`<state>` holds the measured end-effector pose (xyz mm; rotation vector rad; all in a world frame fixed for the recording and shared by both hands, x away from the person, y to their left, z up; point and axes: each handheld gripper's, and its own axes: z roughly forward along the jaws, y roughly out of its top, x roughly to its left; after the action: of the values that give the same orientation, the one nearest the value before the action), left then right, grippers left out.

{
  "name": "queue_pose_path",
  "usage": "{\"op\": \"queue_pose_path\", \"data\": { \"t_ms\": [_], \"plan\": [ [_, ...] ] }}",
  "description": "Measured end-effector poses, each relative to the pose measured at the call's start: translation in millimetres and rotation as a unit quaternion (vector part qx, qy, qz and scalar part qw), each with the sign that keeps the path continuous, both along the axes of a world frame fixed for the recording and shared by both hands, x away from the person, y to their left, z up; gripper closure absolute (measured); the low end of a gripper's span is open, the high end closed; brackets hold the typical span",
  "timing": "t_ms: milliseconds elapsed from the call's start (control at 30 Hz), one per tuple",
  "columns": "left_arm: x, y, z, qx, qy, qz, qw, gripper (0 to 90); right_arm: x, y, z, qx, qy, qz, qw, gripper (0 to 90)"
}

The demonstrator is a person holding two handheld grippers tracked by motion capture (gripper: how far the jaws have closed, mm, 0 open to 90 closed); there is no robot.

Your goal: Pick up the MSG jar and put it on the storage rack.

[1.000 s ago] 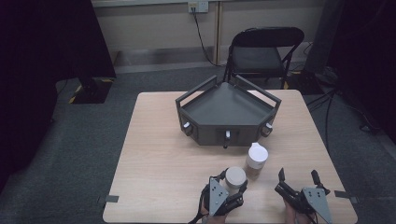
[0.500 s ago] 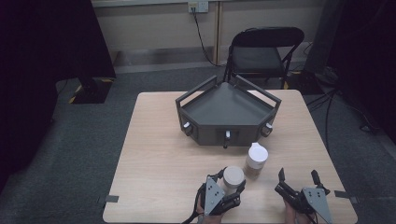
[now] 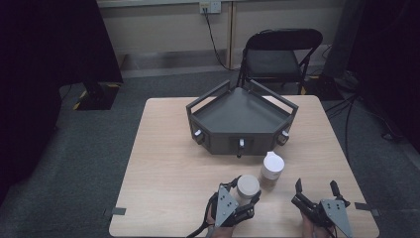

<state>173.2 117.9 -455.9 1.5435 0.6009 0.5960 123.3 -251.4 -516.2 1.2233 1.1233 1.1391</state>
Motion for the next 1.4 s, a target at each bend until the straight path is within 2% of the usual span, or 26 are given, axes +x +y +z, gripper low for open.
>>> {"op": "queue_pose_path", "data": {
  "t_ms": [233,700,833,1033,1400],
  "plan": [
    [5.0,4.3,5.6,-0.004,0.005,-0.006,1.0000,34.1,0.0,0.0,0.0,0.000,0.000,0.000,1.0000,0.0],
    [20.5,11.1,22.2,-0.004,-0.002,-0.015,0.9999,34.1,0.0,0.0,0.0,0.000,0.000,0.000,1.0000,0.0],
    [26.9,13.5,28.6,-0.012,0.002,-0.014,0.9998,34.1,0.0,0.0,0.0,0.000,0.000,0.000,1.0000,0.0],
    [42.1,17.3,49.9,-0.016,-0.009,0.003,0.9998,34.1,0.0,-0.1,0.0,0.000,0.000,0.000,1.0000,0.0],
    [62.2,21.3,70.7,-0.028,-0.018,0.023,0.9992,34.1,0.0,0.2,-0.1,0.000,0.000,-0.001,1.0000,0.0]
  ]
}}
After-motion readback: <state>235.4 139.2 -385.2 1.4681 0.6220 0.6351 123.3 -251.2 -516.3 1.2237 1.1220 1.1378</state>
